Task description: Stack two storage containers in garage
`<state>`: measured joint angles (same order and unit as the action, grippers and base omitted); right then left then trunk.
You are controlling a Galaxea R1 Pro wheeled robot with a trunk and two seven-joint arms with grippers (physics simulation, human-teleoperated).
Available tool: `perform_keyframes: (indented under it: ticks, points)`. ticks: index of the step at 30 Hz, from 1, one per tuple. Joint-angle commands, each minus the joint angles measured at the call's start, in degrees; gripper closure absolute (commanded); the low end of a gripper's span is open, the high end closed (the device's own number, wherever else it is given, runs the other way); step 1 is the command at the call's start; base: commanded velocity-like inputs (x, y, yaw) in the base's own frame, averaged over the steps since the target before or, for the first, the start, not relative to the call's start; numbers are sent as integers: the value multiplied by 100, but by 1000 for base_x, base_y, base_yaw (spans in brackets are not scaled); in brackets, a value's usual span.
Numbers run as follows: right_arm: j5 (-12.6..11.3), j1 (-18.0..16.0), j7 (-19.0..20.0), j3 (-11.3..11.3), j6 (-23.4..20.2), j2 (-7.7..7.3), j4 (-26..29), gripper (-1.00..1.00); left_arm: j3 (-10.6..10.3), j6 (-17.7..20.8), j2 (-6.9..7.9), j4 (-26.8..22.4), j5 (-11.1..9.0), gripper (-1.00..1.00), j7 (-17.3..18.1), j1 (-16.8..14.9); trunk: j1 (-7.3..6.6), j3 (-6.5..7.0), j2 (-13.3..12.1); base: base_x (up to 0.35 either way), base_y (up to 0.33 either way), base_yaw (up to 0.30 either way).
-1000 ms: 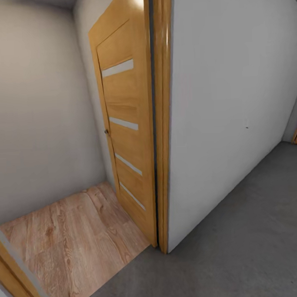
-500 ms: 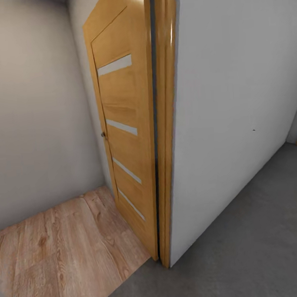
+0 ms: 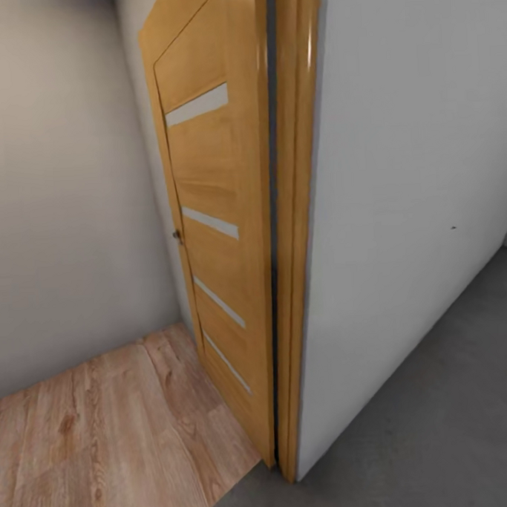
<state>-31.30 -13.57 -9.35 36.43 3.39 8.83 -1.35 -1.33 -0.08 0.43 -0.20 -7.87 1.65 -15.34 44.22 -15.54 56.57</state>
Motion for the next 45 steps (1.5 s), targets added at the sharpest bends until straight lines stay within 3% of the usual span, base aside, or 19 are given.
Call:
perform_keyframes:
  ticks: [1,21,45]
  points:
    - [-56,-5,-6,48,29,5,-14,-100,-17,-1,1,3,-57,-100,16,-4,2,-7,5,82,0,219]
    - [-54,-5,-6,47,30,5,-14,-100,-17,-1,0,3,-56,-100,7,-4,2,-7,5,10,0,257]
    - [-70,-5,-14,45,29,5,-14,-100,-17,-1,0,3,-56,-100,17,-4,2,-7,5,196,-136,42]
